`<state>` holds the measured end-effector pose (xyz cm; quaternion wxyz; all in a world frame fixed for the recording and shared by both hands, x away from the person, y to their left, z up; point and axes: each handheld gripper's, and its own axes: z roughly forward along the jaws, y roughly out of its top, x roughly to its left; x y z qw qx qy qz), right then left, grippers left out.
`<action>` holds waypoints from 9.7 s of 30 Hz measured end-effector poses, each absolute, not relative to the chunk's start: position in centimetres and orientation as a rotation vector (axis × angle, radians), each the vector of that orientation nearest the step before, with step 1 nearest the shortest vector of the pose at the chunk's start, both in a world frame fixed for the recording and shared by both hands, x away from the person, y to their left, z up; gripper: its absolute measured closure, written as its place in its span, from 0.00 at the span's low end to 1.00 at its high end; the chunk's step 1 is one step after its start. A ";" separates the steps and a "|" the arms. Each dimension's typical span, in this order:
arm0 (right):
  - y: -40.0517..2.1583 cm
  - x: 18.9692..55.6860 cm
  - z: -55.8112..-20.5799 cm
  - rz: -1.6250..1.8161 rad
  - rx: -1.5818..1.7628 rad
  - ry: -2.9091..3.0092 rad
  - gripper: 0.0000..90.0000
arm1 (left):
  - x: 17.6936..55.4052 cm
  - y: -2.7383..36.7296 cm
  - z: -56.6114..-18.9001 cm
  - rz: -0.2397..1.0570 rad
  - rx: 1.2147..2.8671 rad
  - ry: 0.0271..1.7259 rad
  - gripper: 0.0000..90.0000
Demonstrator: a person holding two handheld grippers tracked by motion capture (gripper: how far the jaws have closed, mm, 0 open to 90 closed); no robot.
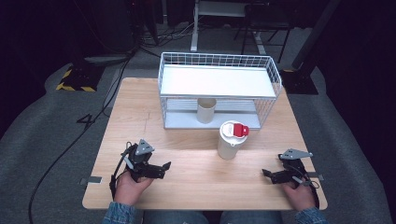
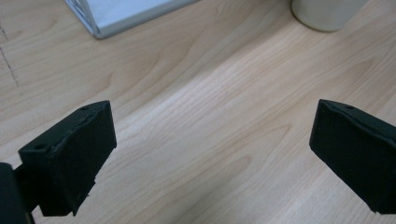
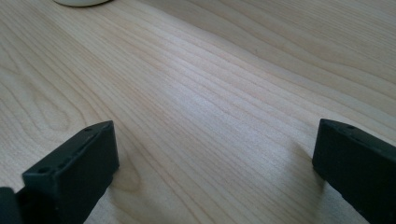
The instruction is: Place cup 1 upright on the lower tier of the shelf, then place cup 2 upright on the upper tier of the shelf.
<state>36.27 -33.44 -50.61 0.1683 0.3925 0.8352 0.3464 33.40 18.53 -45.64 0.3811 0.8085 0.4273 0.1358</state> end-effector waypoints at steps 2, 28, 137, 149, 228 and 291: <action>-33.4 36.3 -50.6 0.986 1.116 2.375 0.01 | 33.4 18.6 -46.1 0.339 2.092 1.094 0.01; -33.4 36.3 -50.6 0.987 1.116 2.376 0.01 | 33.9 20.1 -50.5 0.389 2.204 1.090 0.00; -20.8 41.5 -47.5 1.485 0.906 2.288 0.00 | 34.3 20.0 -50.5 0.403 2.183 1.132 0.00; -20.3 41.3 -47.7 1.449 0.867 2.285 0.13 | 34.3 20.0 -50.5 0.403 2.184 1.132 0.00; -21.1 41.3 -34.7 1.449 0.785 2.203 0.15 | 34.4 19.9 -50.6 0.404 2.175 1.146 0.01; -16.9 52.8 -24.9 1.441 0.880 2.088 0.15 | 34.5 19.8 -50.6 0.412 2.158 1.180 0.01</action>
